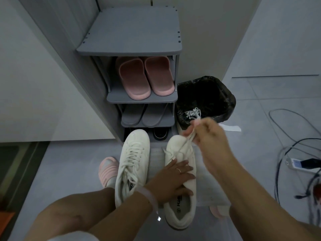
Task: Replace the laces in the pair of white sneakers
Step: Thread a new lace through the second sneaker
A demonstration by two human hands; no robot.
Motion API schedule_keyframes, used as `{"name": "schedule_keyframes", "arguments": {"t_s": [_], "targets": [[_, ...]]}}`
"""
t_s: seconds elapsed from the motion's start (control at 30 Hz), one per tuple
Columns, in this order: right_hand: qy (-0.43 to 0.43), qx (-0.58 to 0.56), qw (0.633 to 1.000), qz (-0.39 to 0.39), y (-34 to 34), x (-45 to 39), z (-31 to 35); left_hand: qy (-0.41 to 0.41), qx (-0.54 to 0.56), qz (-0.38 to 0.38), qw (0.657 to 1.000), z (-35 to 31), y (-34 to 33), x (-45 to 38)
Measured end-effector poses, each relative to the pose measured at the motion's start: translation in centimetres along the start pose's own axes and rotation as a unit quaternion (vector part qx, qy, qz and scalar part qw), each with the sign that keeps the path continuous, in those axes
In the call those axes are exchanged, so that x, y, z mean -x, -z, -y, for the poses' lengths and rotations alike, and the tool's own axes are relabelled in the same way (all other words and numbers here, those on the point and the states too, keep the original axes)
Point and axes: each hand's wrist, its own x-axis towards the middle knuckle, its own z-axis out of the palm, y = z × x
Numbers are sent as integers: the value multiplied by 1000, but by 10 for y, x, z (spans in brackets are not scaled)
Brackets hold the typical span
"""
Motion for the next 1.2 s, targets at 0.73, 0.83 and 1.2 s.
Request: {"name": "schedule_keyframes", "arguments": {"t_s": [0.73,0.83,1.2], "targets": [[60,470,853,219,9,9,-89,384,771,-207,463,25,75,-38],[43,467,854,226,7,7,-92,314,784,-226,485,20,107,-54],[32,473,859,195,7,12,-85,133,366,-272,880,-45,203,23]]}}
